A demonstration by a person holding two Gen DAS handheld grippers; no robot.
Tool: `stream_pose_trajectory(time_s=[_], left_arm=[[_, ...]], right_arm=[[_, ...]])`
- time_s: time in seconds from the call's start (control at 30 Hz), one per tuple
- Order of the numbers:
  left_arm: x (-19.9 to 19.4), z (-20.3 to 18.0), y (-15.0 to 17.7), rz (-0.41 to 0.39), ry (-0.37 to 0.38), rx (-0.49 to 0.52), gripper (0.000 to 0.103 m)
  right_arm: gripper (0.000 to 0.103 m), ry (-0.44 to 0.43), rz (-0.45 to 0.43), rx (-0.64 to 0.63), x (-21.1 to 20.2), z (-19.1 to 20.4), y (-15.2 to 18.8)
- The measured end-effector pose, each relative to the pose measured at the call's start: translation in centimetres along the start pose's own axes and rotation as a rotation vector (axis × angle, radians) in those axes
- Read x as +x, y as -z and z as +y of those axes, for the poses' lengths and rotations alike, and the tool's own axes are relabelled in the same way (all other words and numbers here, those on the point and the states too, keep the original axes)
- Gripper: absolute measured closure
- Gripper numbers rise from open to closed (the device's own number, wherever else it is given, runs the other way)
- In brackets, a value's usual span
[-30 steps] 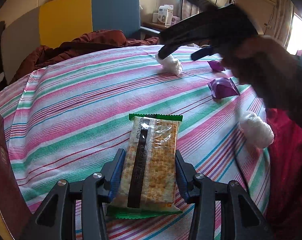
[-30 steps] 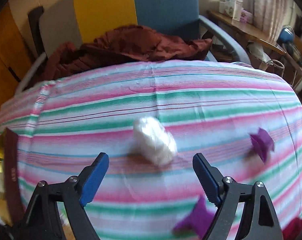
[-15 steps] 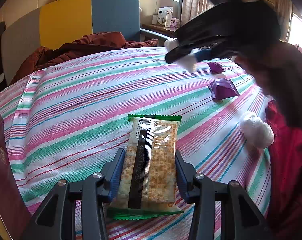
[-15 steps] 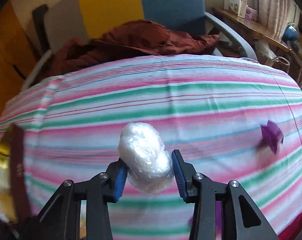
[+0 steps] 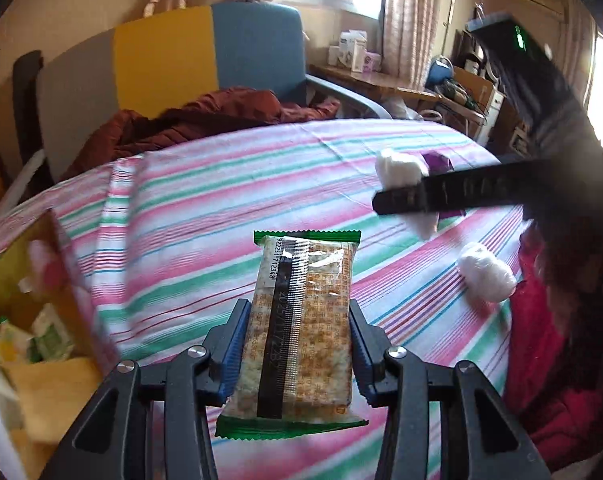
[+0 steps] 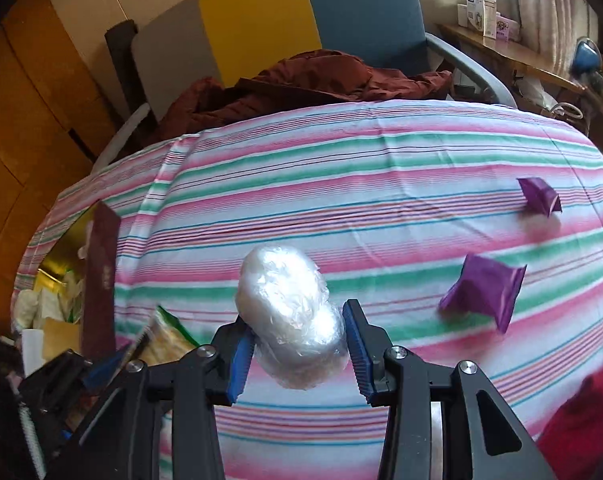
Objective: Organize objects
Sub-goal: 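Grasp the plastic-wrapped cotton ball with the right tool while the left tool holds the crackers, then carry the cracker packet and cotton ball into the gold tray and release both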
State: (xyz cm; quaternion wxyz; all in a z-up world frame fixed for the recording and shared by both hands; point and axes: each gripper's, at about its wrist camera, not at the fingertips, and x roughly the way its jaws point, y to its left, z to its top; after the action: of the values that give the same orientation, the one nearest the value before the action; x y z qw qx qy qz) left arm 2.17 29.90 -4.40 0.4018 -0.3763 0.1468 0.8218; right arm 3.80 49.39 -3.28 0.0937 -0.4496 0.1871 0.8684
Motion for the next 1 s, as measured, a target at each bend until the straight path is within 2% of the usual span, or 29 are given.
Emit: stream_pose_trajectory(time_s=[0.3,0.57,0.73,1.0], left_arm=[[-5.8,3.6,0.2,-0.078,-0.085,-0.079,0.057],[-9.6,9.0,2.1,-0.123,-0.158,-0.217,0.057],[-12.7,14.1,4.5,-0.147,-0.233,-0.343,0.057],[-18.0,21.4,9.7,-0.178,-0.396,-0.521,0.057]], right_arm=[[0.059,-0.116,-0.013,-0.006,-0.9,4.0,2.0],[0.059,-0.210,0.007,-0.135,-0.8,11.0,2.5],[0.059,-0.273,0.021,-0.221,-0.6,15.5,2.5],[0.059,-0.373,0.056,-0.362,-0.2,22.8,3.7]])
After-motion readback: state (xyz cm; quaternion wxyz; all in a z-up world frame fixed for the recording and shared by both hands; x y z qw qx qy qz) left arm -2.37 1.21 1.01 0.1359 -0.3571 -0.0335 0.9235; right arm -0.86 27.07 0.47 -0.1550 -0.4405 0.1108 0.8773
